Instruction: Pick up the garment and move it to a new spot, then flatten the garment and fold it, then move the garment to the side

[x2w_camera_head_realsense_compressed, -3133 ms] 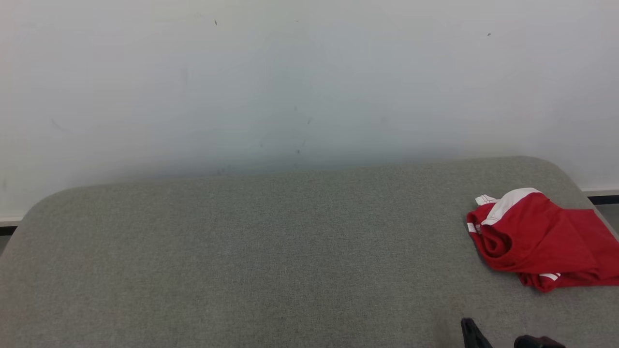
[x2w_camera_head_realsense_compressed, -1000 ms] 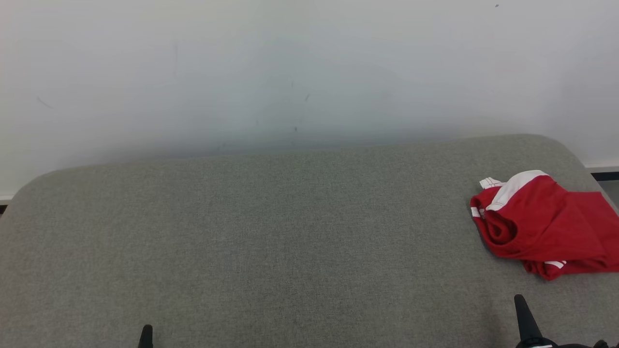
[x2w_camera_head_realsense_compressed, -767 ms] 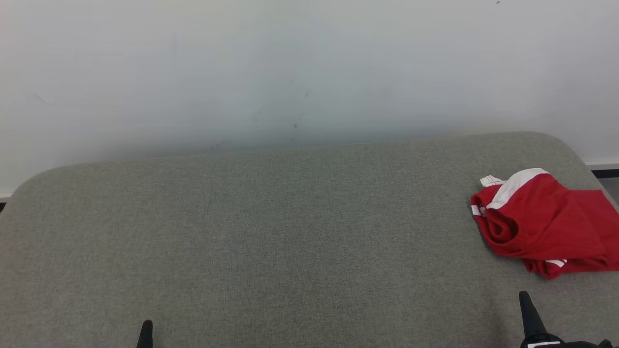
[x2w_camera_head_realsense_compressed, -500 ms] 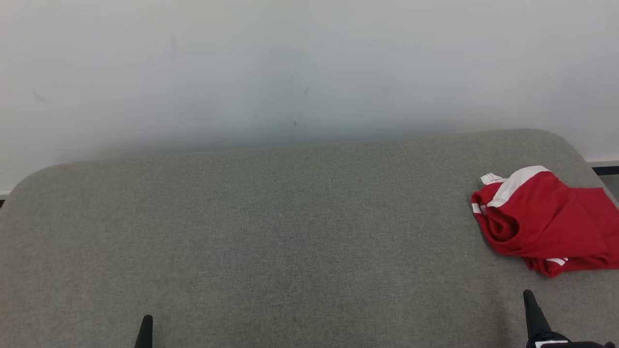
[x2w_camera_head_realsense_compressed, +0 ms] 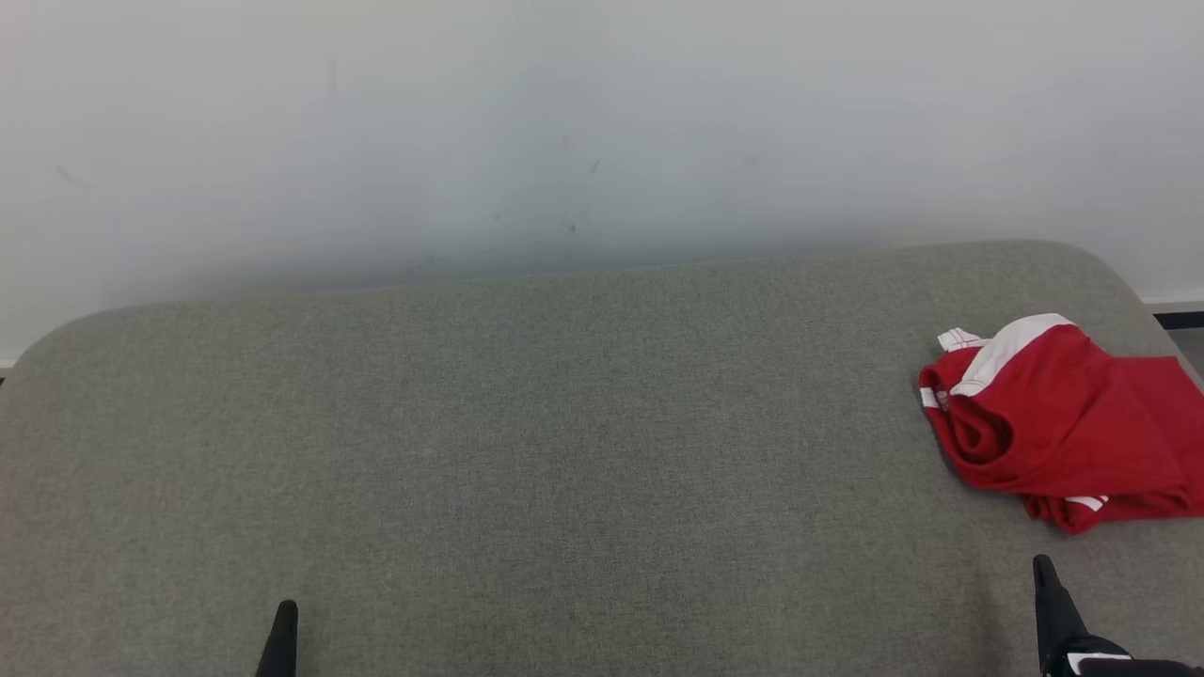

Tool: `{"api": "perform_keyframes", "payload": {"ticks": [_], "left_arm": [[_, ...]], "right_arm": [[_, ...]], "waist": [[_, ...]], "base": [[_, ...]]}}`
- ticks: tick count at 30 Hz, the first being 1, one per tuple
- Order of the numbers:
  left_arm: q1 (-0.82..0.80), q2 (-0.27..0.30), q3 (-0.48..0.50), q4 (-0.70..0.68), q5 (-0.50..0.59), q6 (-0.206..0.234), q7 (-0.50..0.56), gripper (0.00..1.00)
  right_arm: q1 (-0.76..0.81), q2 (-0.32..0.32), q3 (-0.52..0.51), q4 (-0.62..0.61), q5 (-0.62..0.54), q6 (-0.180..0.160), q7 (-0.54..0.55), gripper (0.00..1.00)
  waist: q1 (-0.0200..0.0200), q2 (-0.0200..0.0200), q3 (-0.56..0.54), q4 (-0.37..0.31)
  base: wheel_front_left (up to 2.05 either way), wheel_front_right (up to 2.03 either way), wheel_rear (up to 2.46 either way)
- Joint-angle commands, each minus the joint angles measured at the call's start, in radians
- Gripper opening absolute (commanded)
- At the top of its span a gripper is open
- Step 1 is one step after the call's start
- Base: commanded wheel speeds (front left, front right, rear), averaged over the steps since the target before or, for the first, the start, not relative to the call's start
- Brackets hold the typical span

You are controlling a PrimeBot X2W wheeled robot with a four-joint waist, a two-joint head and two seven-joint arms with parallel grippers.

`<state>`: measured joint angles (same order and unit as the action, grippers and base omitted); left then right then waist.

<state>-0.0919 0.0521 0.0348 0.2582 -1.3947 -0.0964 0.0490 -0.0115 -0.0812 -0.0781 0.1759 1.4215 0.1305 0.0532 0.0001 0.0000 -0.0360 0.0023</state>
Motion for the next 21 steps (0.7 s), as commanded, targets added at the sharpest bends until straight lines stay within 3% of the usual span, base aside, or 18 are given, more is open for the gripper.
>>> {"api": "perform_keyframes", "payload": {"ticks": [1,21], "left_arm": [[-0.022,0.001,0.006,0.001,-0.020,-0.009,0.006,0.00],[-0.058,-0.001,0.012,0.026,-0.158,-0.027,0.044,0.00]], "right_arm": [[-0.014,-0.006,-0.004,-0.002,0.017,0.000,0.005,0.00],[-0.031,-0.005,-0.038,0.008,0.160,0.000,0.018,0.00]], "waist": [[-0.0001,0.0000,0.001,0.000],[-0.0001,0.0000,0.024,-0.002]], "base": [[0.00,0.00,0.00],[0.00,0.00,0.00]]}}
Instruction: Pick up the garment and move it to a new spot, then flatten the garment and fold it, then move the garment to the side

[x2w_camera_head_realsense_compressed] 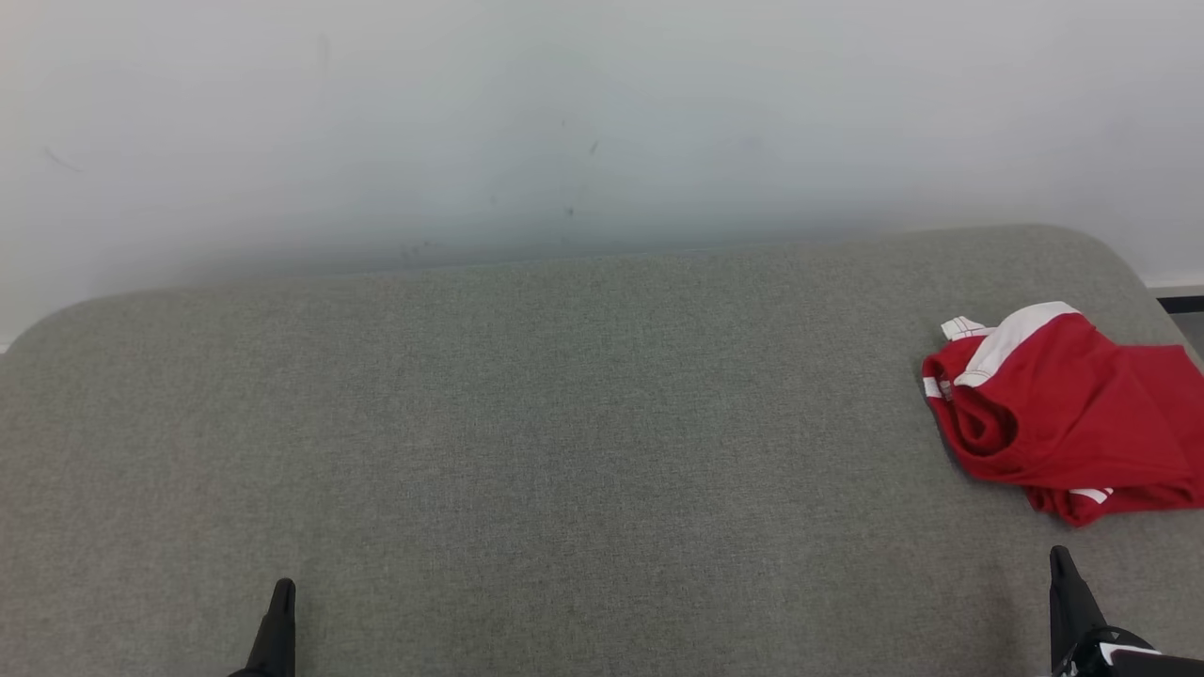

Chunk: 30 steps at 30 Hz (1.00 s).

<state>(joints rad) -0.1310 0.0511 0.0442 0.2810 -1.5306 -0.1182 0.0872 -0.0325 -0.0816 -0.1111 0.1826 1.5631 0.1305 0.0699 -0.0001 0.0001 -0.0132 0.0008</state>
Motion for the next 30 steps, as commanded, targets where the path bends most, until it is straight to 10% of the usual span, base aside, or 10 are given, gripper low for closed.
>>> {"api": "perform_keyframes", "payload": {"ticks": [1,30], "left_arm": [[-0.021,0.000,0.003,0.004,-0.028,-0.006,0.008,0.00],[-0.032,-0.001,0.006,0.017,-0.088,-0.015,0.025,0.00]], "right_arm": [[-0.012,-0.004,-0.006,0.002,0.026,0.000,0.002,0.00],[-0.016,0.002,-0.027,0.008,0.084,0.000,0.015,0.00]], "waist": [[0.0001,-0.0001,0.003,0.000],[0.0001,-0.0001,0.015,-0.001]], "base": [[0.00,0.00,0.00],[0.00,0.00,0.00]]}}
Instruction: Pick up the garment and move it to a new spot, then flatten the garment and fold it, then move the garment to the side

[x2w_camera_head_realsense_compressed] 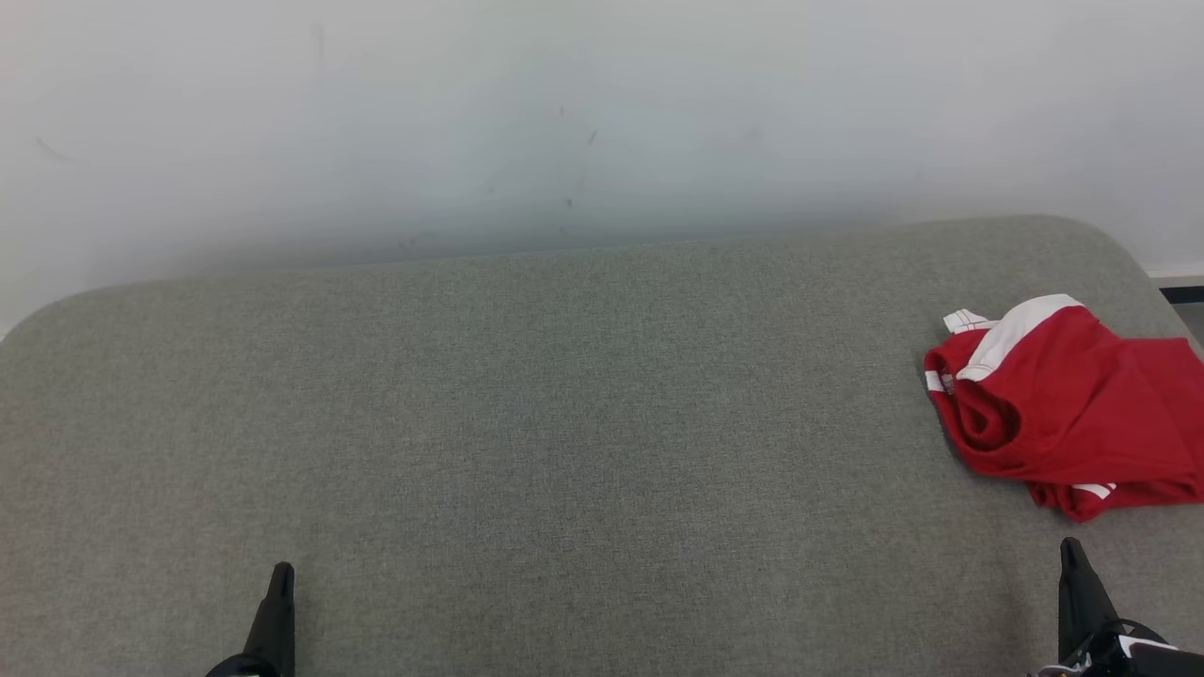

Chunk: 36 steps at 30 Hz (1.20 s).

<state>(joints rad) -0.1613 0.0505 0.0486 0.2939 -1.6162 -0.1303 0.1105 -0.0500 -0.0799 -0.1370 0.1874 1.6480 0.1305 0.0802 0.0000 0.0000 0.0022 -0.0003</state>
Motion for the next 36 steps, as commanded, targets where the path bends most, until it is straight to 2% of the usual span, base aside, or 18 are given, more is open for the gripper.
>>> {"api": "perform_keyframes", "payload": {"ticks": [1,36], "left_arm": [[-0.001,-0.001,0.002,0.004,-0.003,-0.003,0.002,0.00],[-0.001,-0.001,0.002,0.003,-0.003,-0.003,0.002,0.00]], "right_arm": [[0.002,0.001,-0.001,0.003,-0.001,0.000,0.005,0.00],[0.000,0.007,-0.010,0.004,-0.009,0.000,0.011,0.00]], "waist": [[0.0000,0.0000,0.000,0.000],[0.0000,0.0000,0.000,0.000]], "base": [[0.00,0.00,0.00],[0.00,0.00,0.00]]}}
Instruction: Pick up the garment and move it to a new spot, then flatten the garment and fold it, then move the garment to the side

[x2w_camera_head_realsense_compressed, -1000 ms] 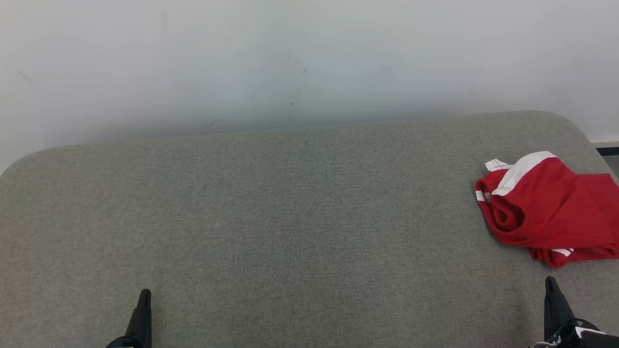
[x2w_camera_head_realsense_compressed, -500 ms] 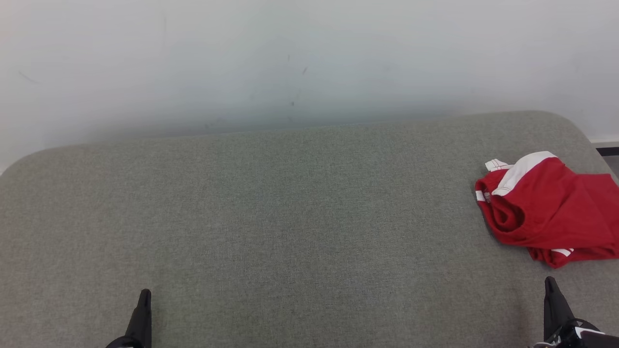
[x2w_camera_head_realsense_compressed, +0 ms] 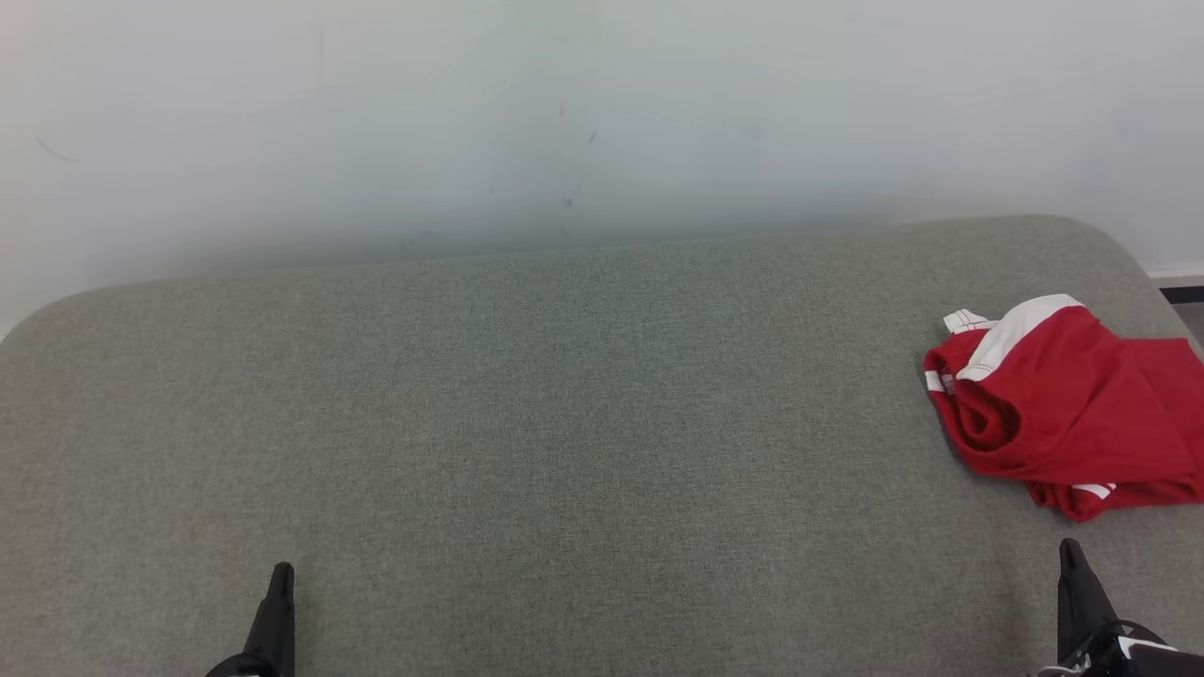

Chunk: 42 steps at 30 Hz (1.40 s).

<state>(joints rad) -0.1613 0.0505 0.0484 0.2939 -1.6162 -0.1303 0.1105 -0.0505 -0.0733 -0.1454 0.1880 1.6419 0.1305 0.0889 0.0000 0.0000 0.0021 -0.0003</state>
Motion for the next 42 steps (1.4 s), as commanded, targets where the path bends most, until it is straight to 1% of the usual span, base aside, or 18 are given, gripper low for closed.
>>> {"api": "perform_keyframes", "payload": {"ticks": [1,42], "left_arm": [[-0.001,-0.001,0.002,0.003,-0.003,-0.003,0.002,0.00],[-0.001,-0.001,0.002,0.003,-0.003,-0.003,0.001,0.00]], "right_arm": [[0.001,0.001,-0.002,0.003,-0.004,0.000,0.003,0.00],[-0.001,0.007,-0.010,0.004,-0.011,0.000,0.010,0.00]], "waist": [[0.0000,0.0000,0.000,0.000],[0.0000,0.0000,0.000,0.000]], "base": [[0.00,0.00,0.00],[0.00,0.00,0.00]]}}
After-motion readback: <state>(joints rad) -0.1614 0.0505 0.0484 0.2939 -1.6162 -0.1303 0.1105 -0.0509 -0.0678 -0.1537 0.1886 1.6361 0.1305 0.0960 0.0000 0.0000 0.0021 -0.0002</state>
